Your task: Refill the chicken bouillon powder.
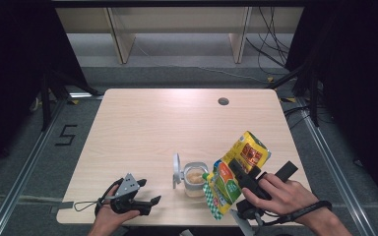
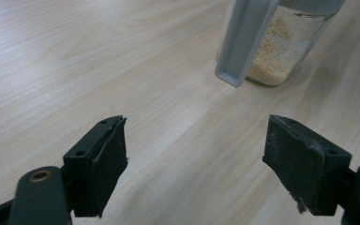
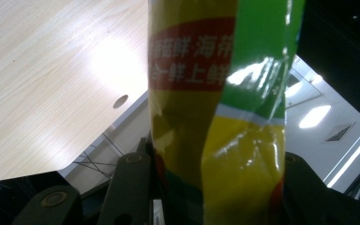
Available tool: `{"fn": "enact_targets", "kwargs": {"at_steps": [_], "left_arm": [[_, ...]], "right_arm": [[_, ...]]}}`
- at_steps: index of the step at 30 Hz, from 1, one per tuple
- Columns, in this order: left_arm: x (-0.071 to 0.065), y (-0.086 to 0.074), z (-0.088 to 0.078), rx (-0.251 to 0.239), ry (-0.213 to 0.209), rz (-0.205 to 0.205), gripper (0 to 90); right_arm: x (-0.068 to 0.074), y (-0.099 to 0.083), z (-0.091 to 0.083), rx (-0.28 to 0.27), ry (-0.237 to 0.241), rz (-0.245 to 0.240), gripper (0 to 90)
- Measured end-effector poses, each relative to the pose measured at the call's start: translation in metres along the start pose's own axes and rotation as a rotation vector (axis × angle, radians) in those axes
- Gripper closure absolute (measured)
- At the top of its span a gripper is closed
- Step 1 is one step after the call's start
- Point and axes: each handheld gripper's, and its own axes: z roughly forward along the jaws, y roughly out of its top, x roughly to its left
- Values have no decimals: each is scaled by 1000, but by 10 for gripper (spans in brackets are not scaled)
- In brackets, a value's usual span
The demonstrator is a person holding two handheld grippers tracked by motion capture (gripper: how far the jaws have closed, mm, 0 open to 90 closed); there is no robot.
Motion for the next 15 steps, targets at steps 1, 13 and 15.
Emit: {"fn": "enact_targets", "kwargs": {"at_steps": [1, 13, 15], "left_arm": [[0, 0, 0, -5, -2, 0, 207], [0, 1, 0, -5, -1, -1, 207], [0, 0, 0, -7, -3, -14, 207]], "right_arm": [[0, 0, 0, -3, 1, 0, 653], [1, 0, 1, -1, -3, 22, 655], [3, 0, 3, -4, -3, 25, 656]]}}
